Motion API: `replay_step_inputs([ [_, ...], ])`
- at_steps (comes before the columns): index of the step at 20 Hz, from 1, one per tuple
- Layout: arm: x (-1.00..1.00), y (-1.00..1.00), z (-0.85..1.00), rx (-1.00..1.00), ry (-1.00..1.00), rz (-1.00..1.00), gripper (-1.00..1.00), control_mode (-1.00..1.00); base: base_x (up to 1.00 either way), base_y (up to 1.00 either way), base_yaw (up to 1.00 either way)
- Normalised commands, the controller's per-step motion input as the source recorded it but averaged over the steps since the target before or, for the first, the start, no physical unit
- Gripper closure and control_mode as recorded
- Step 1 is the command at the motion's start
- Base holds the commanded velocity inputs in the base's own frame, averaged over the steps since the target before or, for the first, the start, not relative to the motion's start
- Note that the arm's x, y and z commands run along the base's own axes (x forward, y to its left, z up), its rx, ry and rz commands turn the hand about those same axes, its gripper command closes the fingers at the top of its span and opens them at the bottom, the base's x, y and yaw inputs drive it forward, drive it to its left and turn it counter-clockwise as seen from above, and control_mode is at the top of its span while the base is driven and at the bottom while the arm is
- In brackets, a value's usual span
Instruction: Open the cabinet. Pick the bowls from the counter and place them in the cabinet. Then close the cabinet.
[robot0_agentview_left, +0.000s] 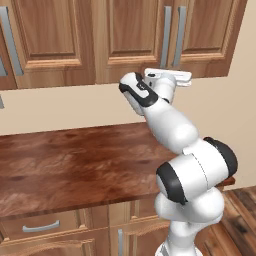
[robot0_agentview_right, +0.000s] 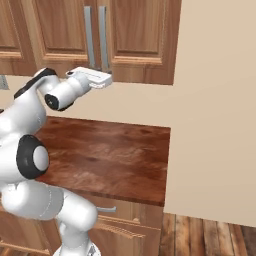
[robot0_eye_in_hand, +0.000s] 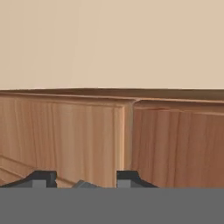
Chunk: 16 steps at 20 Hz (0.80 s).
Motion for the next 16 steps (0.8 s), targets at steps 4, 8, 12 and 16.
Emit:
replay_step_inputs([
  [4,1.00,0.75,0.00,0.01,-0.02,-0.10,-1.00,-1.00,0.00,0.00,0.00],
  [8,1.00,0.58,0.00,0.09,0.00,-0.02,-1.00,-1.00,0.00,0.00,0.00],
  [12,1.00,0.48,0.00,0.14,0.00,0.00,-1.00,-1.00,0.00,0.00,0.00],
  [16,1.00,0.41,0.00,0.16,0.00,0.00,-1.00,-1.00,0.00,0.00,0.00],
])
